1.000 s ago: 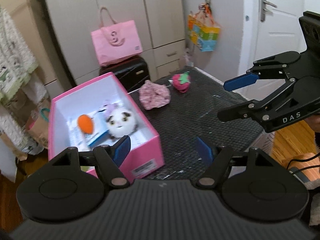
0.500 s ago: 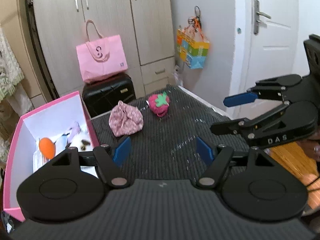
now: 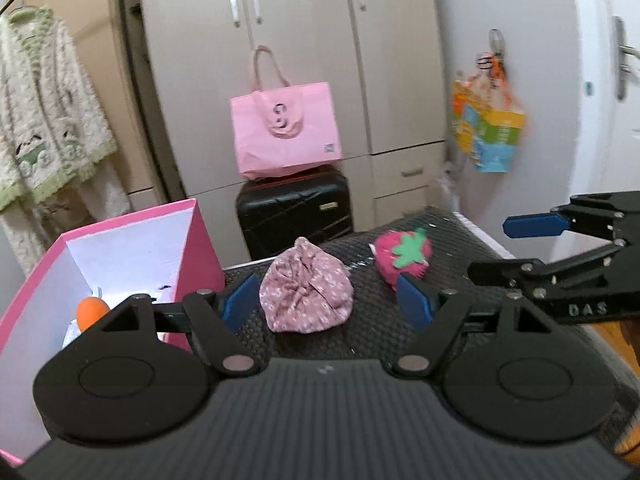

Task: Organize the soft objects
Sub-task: 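Move both grippers back to the pink floral cloth and strawberry plush, then grasp the pink floral cloth with the left gripper while the right grasps the strawberry plush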

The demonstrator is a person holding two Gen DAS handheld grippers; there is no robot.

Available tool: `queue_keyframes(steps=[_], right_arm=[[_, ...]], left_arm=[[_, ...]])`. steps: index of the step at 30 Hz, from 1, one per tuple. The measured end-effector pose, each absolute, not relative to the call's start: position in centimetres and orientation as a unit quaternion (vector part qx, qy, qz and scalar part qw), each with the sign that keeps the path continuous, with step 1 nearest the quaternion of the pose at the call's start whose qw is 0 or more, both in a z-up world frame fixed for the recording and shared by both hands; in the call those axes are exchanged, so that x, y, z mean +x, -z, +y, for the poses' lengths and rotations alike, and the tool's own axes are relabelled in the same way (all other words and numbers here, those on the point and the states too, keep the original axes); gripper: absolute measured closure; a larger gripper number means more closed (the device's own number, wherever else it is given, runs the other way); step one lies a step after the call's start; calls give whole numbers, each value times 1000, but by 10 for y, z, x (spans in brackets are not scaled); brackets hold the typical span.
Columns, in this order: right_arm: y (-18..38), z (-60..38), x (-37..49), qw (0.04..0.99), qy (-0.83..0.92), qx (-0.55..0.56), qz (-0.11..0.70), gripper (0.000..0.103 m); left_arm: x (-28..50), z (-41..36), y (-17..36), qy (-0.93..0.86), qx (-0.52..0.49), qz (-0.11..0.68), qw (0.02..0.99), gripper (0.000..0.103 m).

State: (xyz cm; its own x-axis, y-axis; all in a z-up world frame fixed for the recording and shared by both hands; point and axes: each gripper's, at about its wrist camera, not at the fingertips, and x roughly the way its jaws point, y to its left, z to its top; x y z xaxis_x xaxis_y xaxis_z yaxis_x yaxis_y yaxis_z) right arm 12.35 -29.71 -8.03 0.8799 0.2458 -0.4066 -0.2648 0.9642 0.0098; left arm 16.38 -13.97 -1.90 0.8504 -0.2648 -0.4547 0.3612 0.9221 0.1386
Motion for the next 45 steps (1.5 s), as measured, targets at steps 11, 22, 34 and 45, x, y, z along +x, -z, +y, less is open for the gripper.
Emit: queue_keyframes(steps=[11, 22, 34, 45], right_arm=[[108, -302, 205, 953, -208, -62, 212, 36], [120, -298, 242, 923, -275, -123, 237, 31], [131, -288, 240, 914, -280, -145, 254, 43], [124, -290, 224, 921, -248, -137, 268, 45]], left_arm=[[214, -166, 58, 93, 96, 225, 965, 22], [261, -168, 86, 42, 80, 252, 964, 20], [275, -177, 101, 61, 95, 304, 946, 42], [262, -177, 92, 108, 77, 314, 940, 86]])
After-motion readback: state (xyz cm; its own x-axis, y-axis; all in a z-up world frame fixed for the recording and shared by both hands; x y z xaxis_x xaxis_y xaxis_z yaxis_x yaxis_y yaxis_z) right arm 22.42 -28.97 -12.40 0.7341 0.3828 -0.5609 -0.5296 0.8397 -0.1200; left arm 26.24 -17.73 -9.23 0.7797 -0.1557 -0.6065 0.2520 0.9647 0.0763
